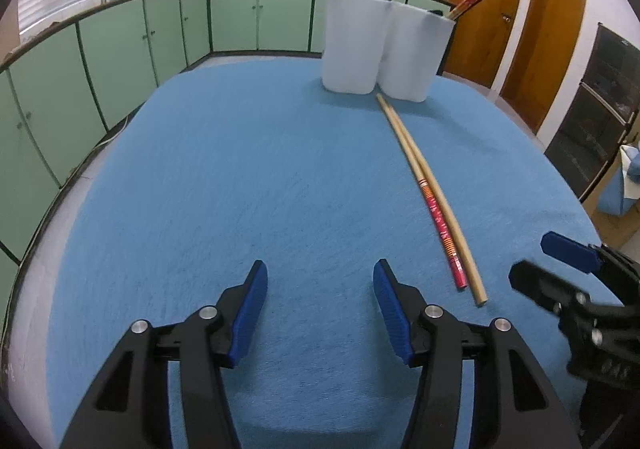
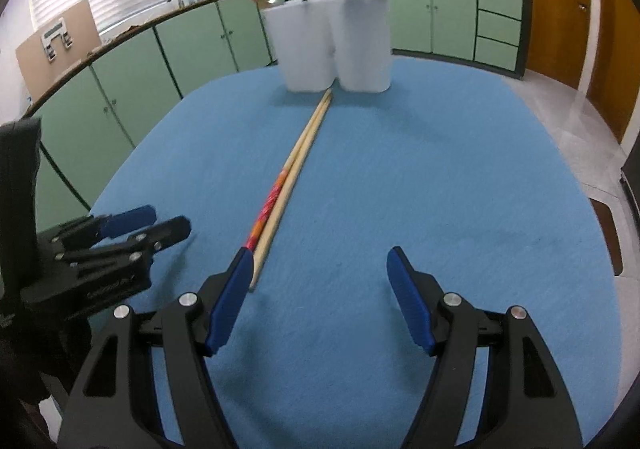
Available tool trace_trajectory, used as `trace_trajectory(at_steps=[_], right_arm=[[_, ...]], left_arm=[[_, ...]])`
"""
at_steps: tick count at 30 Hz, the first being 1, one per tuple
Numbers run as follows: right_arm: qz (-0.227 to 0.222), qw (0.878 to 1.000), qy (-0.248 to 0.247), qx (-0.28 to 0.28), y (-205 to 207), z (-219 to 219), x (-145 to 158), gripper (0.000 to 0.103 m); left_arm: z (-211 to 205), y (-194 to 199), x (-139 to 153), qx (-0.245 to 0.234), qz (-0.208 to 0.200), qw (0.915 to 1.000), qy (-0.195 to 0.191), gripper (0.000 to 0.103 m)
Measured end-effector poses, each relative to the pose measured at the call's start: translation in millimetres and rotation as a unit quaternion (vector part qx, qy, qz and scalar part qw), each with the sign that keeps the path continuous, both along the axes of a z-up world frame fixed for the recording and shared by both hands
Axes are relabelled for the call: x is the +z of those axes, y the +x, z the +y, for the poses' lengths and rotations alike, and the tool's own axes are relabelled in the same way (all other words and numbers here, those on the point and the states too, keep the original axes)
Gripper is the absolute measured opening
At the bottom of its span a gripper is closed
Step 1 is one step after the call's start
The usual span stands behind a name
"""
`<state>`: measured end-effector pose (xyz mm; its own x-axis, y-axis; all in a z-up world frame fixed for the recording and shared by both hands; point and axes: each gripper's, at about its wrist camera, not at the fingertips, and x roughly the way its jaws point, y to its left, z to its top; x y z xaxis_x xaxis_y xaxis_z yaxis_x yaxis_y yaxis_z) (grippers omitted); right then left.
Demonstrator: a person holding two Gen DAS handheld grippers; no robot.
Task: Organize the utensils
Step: 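Reach the right gripper to the last plain wooden chopstick and grasp it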
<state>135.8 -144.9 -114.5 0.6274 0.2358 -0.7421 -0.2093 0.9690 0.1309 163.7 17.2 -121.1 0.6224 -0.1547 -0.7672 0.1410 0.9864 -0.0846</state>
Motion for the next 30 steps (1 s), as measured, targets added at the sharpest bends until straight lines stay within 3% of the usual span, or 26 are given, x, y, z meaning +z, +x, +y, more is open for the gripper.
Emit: trace_trajectory(at_steps=[6,17,24,30], right_arm=[[0.006,1.0,-0.015,0.018,-4.9,17.1,-4.5,0.065],[0.016,0.999,-0.045,0.008,-1.2,19.4,-9.6,0.031],[0.013,1.0,-0.011,0.015,-6.2,2.2,-6.4,0.037],[0.015,1.0,-0.016,0.022,-7.2,8.3,-8.6,0.038]], left_arm=[[3.2,-0.7,0.0,-0.002,0.0,1.0,-0.003,0.055],[8.0,-1.7,0.3,0.002,0.0,1.0,-0.008,0.056],[6.5,-1.1,0.1,0.001,0.0,1.0,-0.008,0.057],[5.9,-0.5,-0.2,0.001,-0.001,1.0,-0.007,0.057]])
